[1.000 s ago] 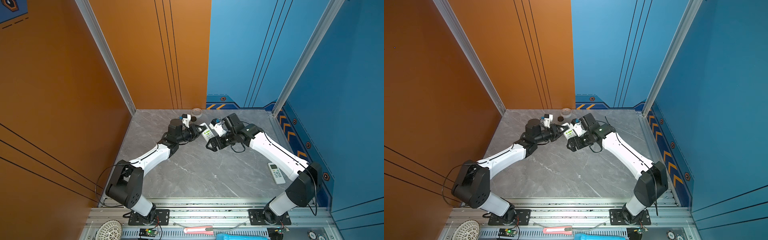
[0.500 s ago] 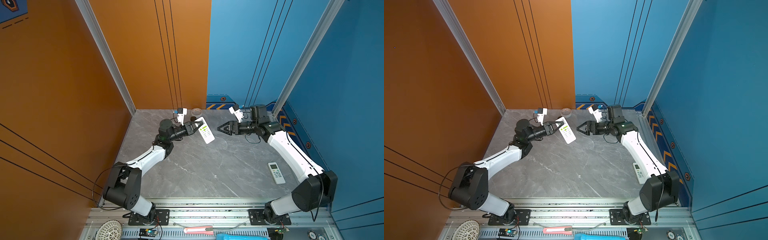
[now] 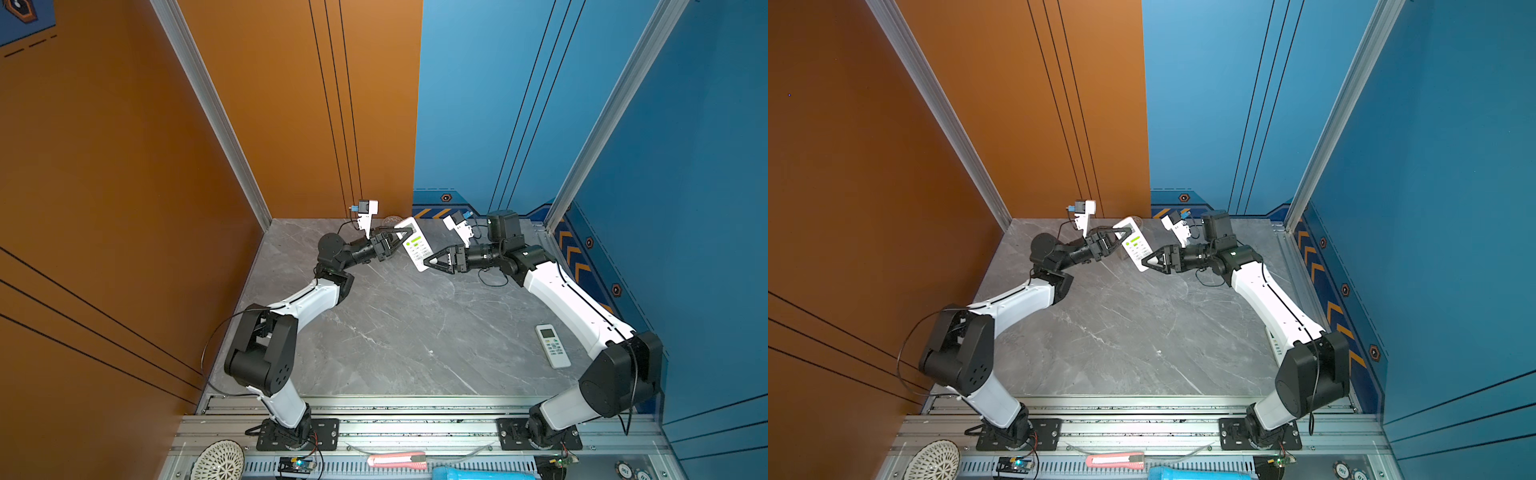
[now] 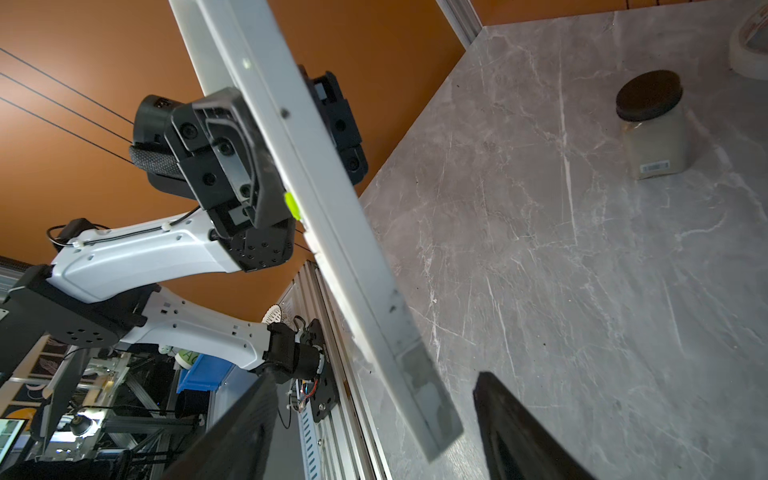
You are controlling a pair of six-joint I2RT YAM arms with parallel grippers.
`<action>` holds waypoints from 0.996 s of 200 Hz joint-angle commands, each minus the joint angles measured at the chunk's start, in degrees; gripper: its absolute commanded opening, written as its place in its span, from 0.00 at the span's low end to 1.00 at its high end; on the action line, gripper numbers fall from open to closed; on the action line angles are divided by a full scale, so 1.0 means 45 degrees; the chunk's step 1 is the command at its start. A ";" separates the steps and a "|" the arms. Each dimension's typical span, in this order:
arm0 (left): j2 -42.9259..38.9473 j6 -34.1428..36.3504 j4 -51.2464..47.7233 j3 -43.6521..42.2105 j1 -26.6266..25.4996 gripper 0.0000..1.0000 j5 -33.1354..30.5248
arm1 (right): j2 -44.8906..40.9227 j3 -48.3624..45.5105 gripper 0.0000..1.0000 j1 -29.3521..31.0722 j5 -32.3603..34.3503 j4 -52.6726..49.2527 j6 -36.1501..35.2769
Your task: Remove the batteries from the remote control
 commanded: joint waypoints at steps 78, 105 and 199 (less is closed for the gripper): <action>0.0353 -0.0832 0.2172 0.0577 -0.0441 0.01 0.0777 | 0.0303 0.0123 0.35 0.0145 -0.0276 0.1013 -0.0441; 0.0331 -0.0635 0.1883 0.0520 -0.0331 0.15 0.0757 | 0.0216 0.0218 0.23 0.0241 -0.0091 0.0998 -0.0285; -0.0970 0.0000 0.0886 -0.1030 0.1222 0.97 -0.0636 | -0.0191 0.1093 0.00 0.1435 0.2603 -0.1287 -0.0638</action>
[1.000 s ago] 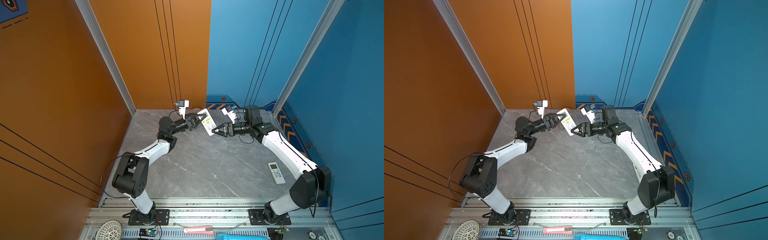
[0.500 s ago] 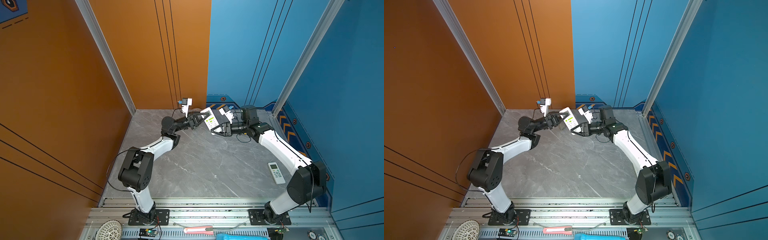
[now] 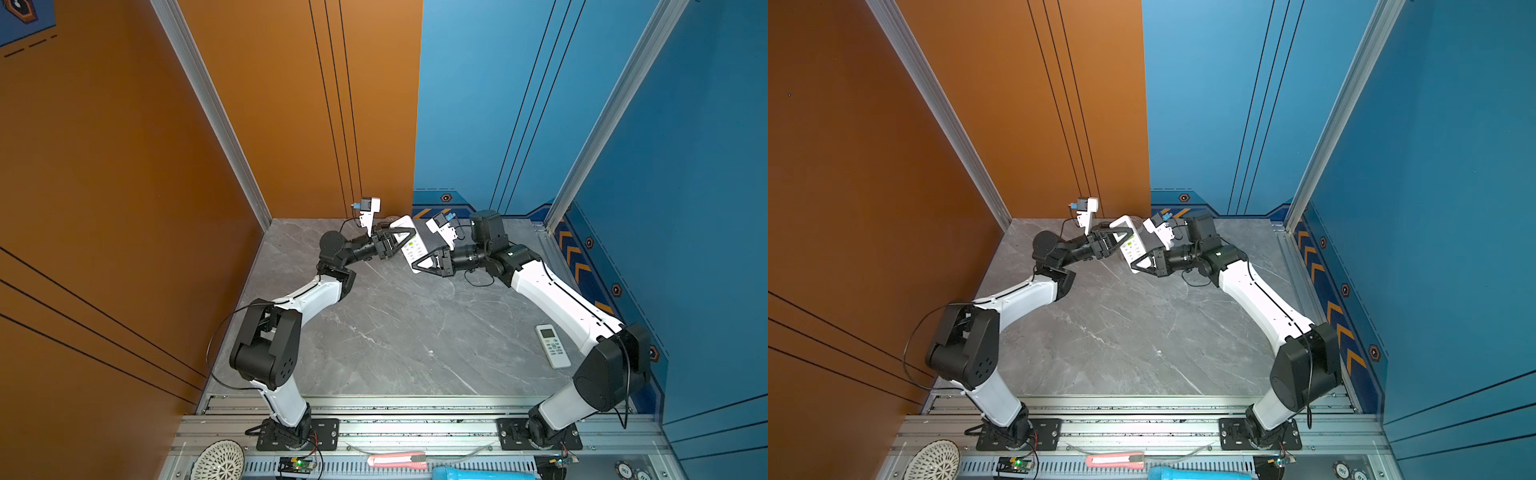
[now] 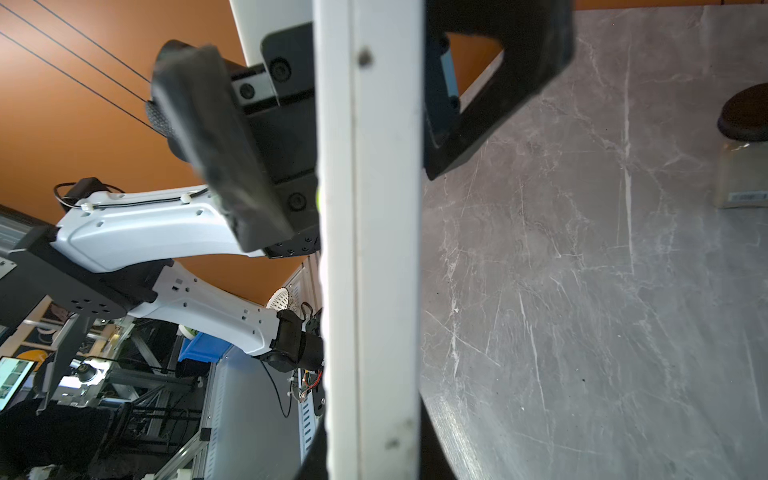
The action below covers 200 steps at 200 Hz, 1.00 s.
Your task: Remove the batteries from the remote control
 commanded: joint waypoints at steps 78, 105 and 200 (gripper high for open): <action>-0.6686 0.4643 -1.7197 0.0256 0.2737 0.98 -0.5022 | -0.2633 -0.1368 0.00 0.2950 1.5039 -0.3850 -0.4290; -0.7572 0.5109 -2.2119 0.0906 0.2818 0.98 -0.6893 | -0.2467 -0.2758 0.00 0.4705 1.8269 -0.3039 -0.5090; -0.9302 0.3020 -2.4078 -0.1745 0.2655 0.98 -0.7293 | 0.1869 -0.4286 0.00 0.8080 2.3372 0.0784 -0.8770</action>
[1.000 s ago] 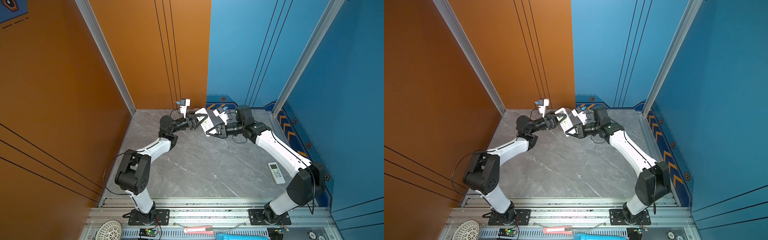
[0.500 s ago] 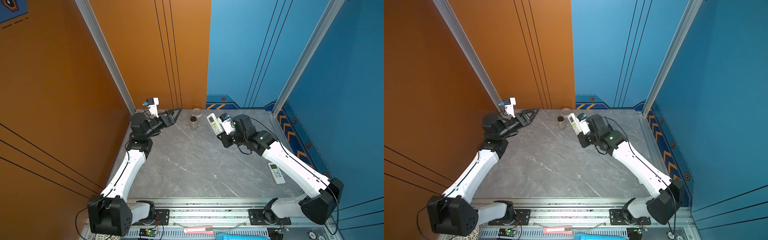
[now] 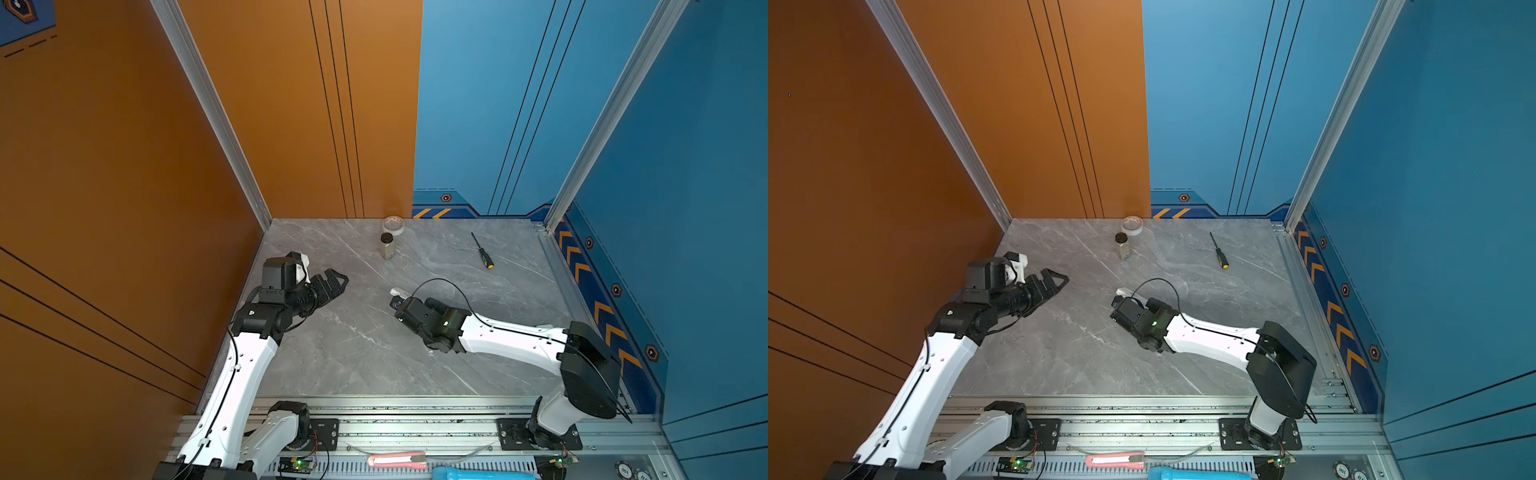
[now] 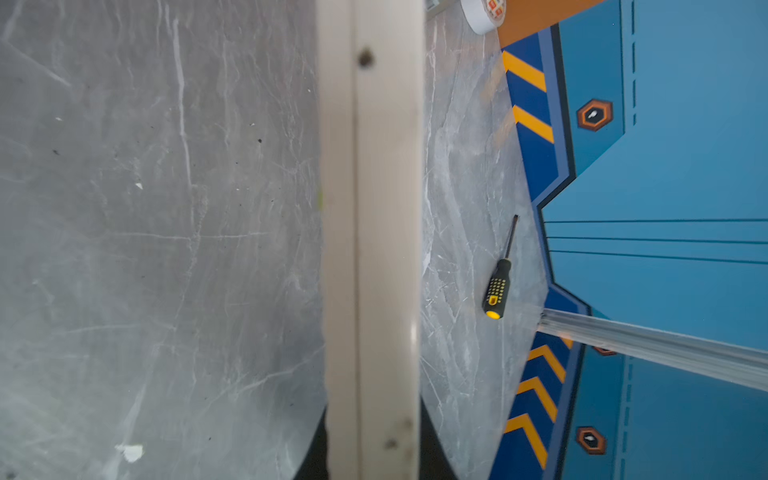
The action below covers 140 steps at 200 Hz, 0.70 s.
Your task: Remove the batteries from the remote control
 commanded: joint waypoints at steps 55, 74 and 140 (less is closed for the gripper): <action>0.0121 -0.0441 -0.0581 -0.0383 -0.0560 0.98 -0.0633 | 0.2434 -0.0479 0.00 0.0974 0.2416 0.2368 -0.2029; 0.0372 -0.0720 -0.0475 -0.0583 -0.0697 0.98 -0.0421 | 0.2336 -0.0680 0.00 0.1129 0.2789 0.2808 -0.2112; 0.0830 -0.5990 0.5088 -0.3488 -0.1298 0.98 0.1892 | 0.1048 -0.2785 0.00 0.2169 0.4246 0.7035 -0.4388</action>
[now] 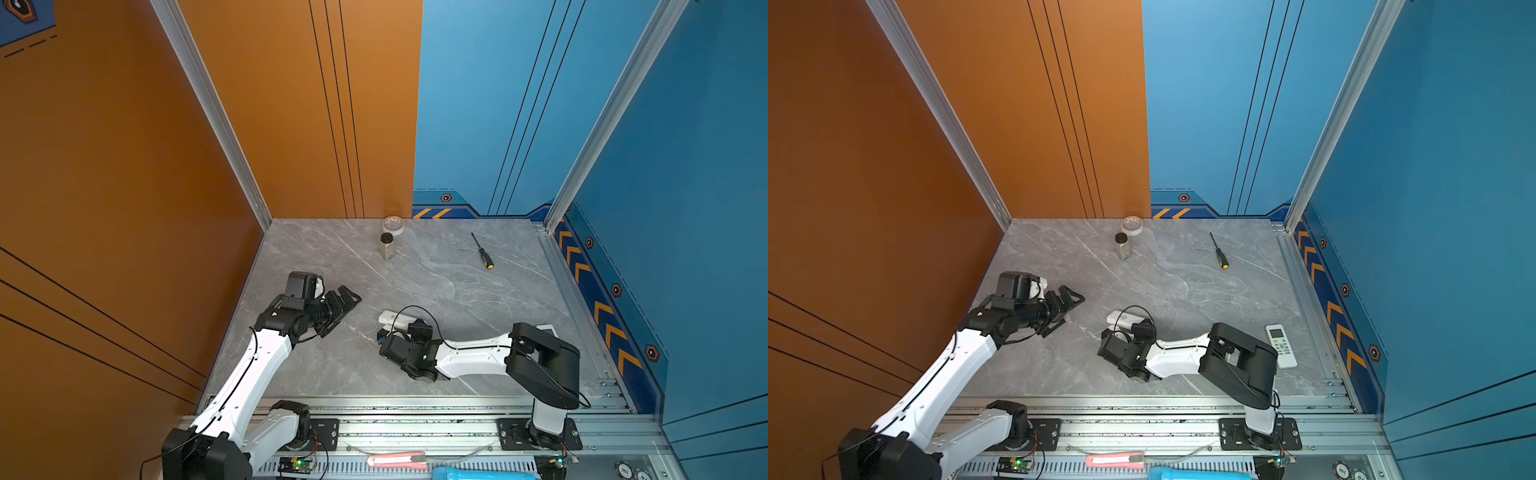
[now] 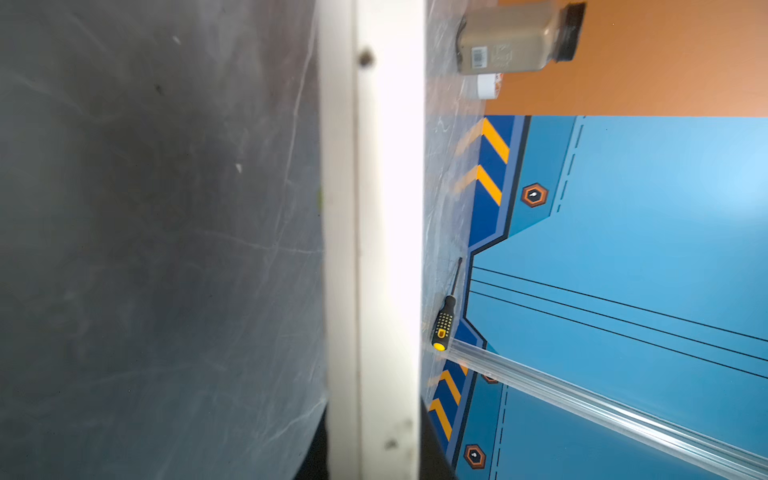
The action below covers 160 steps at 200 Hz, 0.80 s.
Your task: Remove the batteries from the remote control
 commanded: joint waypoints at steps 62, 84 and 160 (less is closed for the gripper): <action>0.0837 -0.5634 0.6622 -0.1669 -0.1593 0.98 0.0903 | -0.0861 -0.0229 0.00 0.0463 0.1916 0.3670 -0.1641; 0.1103 -0.5897 0.6810 -0.1869 -0.1871 0.98 0.0699 | -0.0745 -0.0041 0.00 0.0464 0.2049 0.4059 -0.2035; 0.1625 -0.7590 0.9774 -0.3285 -0.2601 0.70 -0.0551 | -0.0784 0.0319 0.00 0.0471 0.1778 0.3956 -0.2066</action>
